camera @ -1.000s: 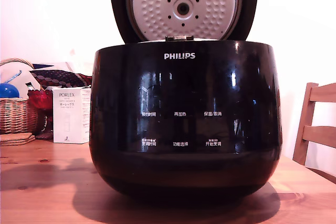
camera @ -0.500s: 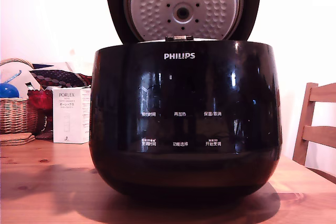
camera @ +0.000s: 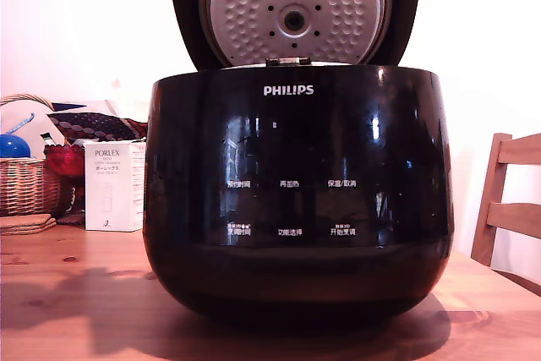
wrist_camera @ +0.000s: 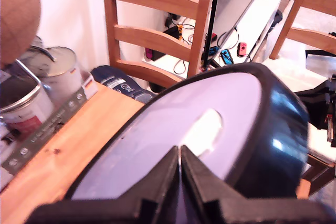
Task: Close the rice cooker by pressing the lid down with medium force
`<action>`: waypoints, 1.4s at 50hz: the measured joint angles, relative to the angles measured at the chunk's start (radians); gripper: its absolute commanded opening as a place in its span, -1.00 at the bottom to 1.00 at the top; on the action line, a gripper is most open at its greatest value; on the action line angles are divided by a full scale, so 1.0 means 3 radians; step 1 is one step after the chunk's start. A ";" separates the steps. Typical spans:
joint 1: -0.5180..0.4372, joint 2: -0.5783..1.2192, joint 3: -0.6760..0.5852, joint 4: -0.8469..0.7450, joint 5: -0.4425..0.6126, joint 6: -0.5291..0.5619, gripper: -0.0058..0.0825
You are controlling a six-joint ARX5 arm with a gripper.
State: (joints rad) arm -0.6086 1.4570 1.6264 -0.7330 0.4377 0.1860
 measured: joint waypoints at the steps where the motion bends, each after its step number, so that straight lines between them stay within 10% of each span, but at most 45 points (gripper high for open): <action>1: 0.0000 0.0000 0.0000 0.0001 0.0000 0.0000 -0.92; 70: -0.0038 -0.0100 -0.0804 0.0890 -0.0123 -0.0734 -0.92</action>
State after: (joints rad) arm -0.6201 1.4269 1.3853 -0.4660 0.4007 -0.0341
